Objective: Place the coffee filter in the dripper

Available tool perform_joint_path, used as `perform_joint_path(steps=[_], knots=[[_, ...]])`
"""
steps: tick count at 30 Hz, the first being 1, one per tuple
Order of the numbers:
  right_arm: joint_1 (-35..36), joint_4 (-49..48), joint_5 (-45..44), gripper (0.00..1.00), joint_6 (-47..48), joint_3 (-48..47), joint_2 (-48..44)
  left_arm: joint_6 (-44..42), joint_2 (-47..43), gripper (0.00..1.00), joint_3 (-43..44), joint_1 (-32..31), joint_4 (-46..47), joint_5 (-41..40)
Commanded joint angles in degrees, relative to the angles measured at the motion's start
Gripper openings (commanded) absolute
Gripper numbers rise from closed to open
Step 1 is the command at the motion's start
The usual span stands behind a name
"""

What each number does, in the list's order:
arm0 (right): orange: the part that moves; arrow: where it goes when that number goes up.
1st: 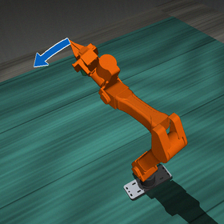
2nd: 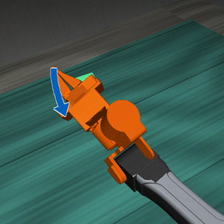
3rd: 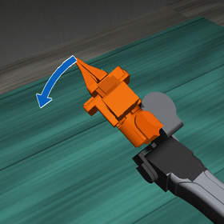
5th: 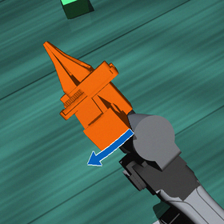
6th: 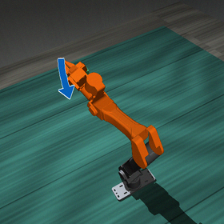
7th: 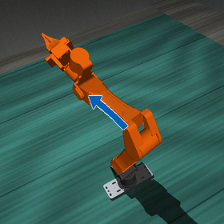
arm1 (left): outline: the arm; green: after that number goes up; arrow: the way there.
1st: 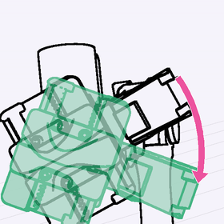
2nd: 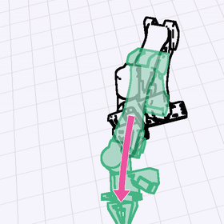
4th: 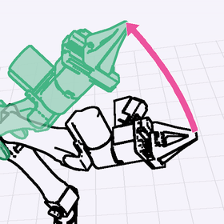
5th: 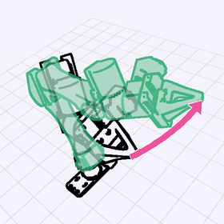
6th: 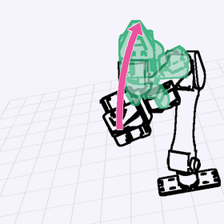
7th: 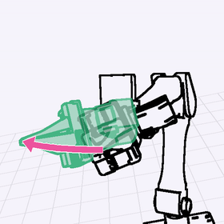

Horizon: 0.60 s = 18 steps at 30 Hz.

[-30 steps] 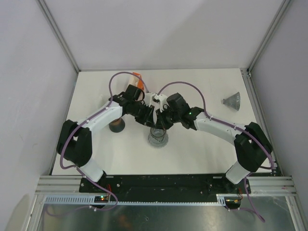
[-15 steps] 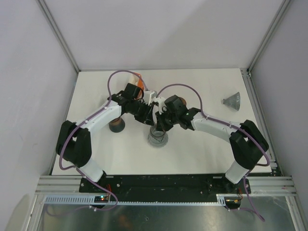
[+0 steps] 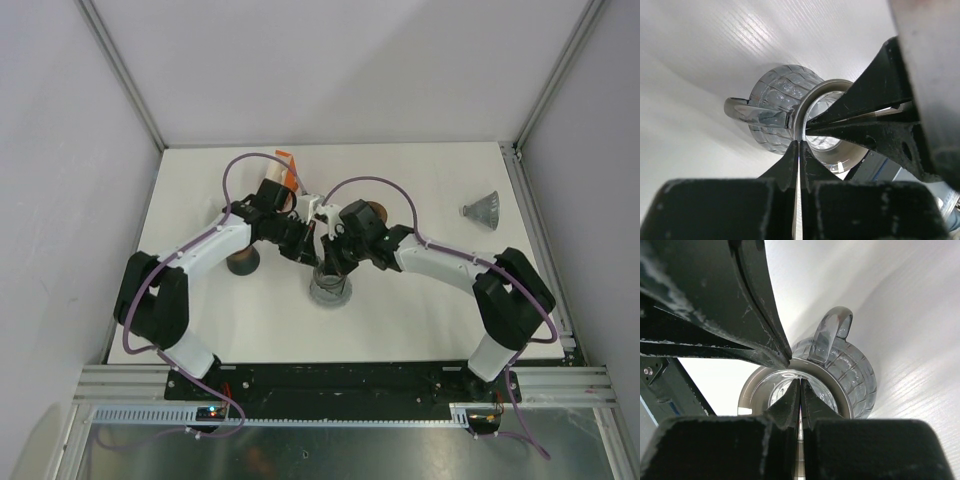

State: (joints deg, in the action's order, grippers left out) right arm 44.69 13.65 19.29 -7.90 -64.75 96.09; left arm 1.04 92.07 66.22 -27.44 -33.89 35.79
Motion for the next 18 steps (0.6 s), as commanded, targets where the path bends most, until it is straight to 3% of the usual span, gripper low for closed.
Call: perform_joint_path(steps=[1,18], knots=[[1.2,1.7,-3.8,0.0,0.4,0.0,1.4,-0.7,-0.8,0.0,-1.7,-0.8,-1.5,3.2],[3.1,-1.1,-7.1,0.0,1.2,0.7,-9.5,-0.2,-3.4,0.0,4.9,0.3,-1.8,1.2]])
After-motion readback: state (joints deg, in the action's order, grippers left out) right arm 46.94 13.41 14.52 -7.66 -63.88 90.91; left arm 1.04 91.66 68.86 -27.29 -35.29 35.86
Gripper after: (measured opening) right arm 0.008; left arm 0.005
